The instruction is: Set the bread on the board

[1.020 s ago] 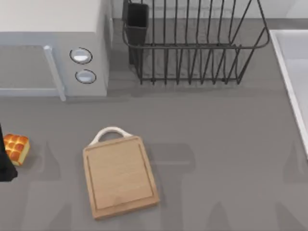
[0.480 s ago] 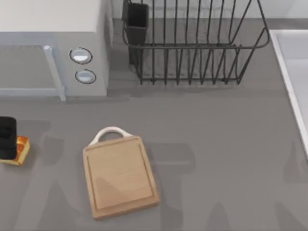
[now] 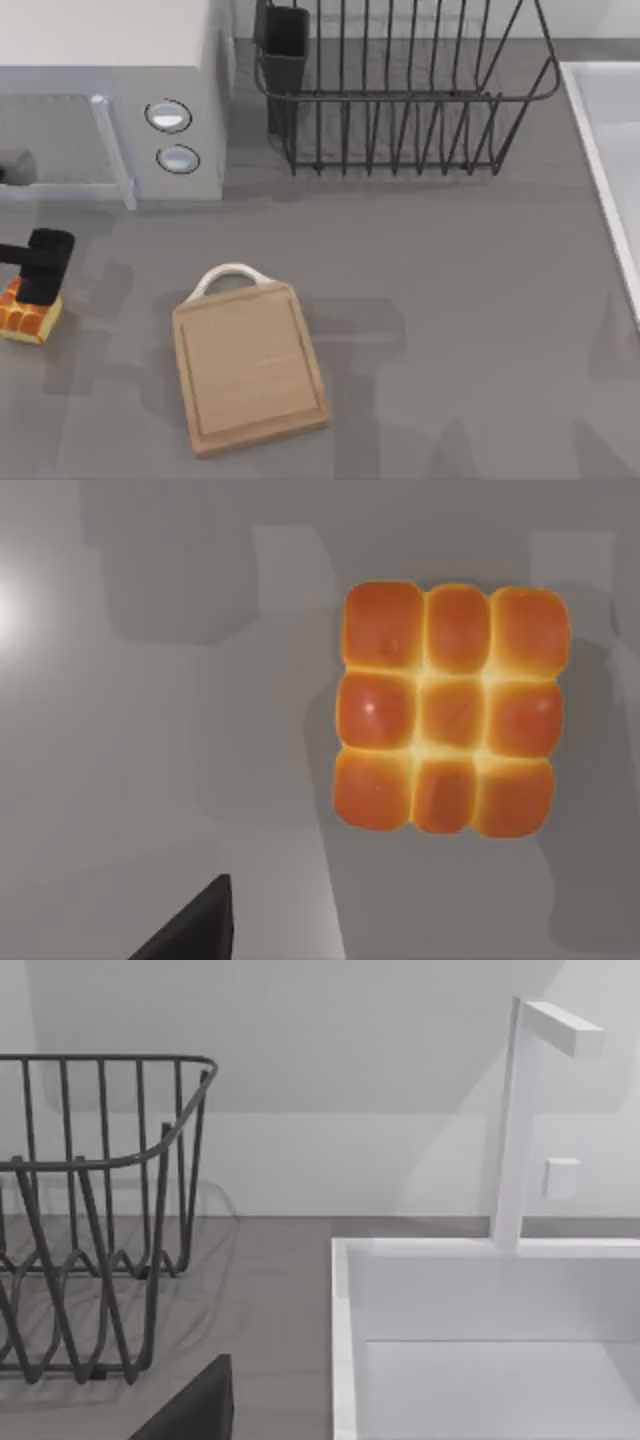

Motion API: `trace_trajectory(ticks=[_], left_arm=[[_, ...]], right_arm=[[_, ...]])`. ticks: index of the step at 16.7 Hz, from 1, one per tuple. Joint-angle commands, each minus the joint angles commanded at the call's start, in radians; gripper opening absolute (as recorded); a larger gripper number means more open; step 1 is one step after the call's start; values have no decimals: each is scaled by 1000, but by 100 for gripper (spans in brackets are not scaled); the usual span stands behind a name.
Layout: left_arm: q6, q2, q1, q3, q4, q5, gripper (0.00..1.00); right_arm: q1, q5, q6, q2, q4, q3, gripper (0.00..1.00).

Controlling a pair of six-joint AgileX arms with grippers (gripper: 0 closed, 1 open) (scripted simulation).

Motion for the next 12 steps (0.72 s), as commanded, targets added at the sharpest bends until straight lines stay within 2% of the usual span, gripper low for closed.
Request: trace_trajectory(ticks=[5, 12], left_arm=[[38, 261, 0, 194, -135, -1, 100], [45, 297, -2, 232, -153, -2, 100]], right_arm=[[0, 0, 0, 0, 0, 0, 100], [0, 0, 0, 0, 0, 0, 100]])
